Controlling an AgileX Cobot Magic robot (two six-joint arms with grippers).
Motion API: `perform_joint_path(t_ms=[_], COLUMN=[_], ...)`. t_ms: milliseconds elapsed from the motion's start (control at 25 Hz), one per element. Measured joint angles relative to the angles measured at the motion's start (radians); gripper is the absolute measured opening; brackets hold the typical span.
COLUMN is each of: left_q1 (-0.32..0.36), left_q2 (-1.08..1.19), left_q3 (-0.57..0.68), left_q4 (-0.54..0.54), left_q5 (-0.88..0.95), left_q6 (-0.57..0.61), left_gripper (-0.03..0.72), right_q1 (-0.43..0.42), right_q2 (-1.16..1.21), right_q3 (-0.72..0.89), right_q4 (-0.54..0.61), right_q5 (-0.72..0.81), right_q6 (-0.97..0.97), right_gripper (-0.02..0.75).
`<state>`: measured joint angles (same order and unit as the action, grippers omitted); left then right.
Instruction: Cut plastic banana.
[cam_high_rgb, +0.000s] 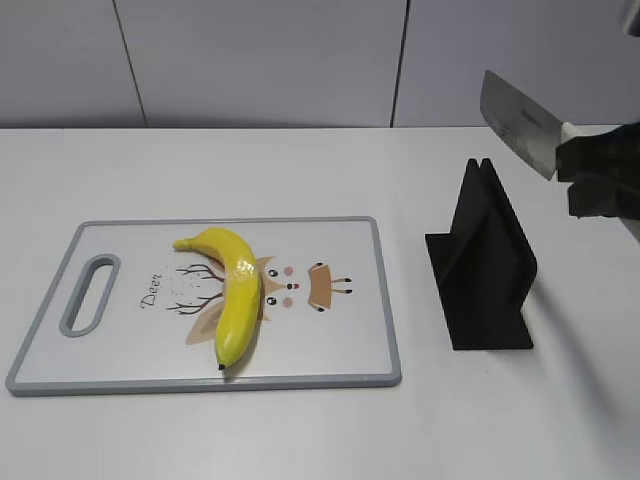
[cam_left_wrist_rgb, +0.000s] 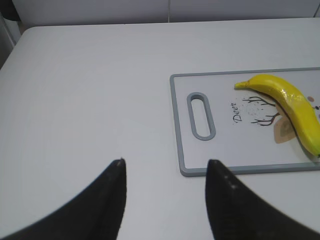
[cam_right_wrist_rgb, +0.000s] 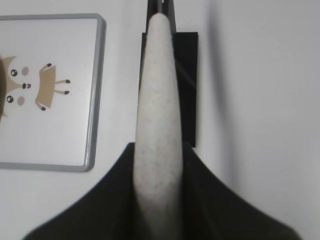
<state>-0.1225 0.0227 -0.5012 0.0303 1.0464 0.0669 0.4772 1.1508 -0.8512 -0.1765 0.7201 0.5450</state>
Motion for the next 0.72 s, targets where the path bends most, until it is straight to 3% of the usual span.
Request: perform_joint_path(t_ms=[720], left_q1=[0.0], left_q2=[0.0], left_q3=[0.0], left_q4=[0.0], left_q5=[-0.001], left_q6=[0.0], left_gripper=[0.49], right_q1=[0.0], right_q2=[0.232], right_q3=[0.0], right_q4=[-0.009], right_q5=[-0.089], right_q6=[0.02], right_gripper=[0.167])
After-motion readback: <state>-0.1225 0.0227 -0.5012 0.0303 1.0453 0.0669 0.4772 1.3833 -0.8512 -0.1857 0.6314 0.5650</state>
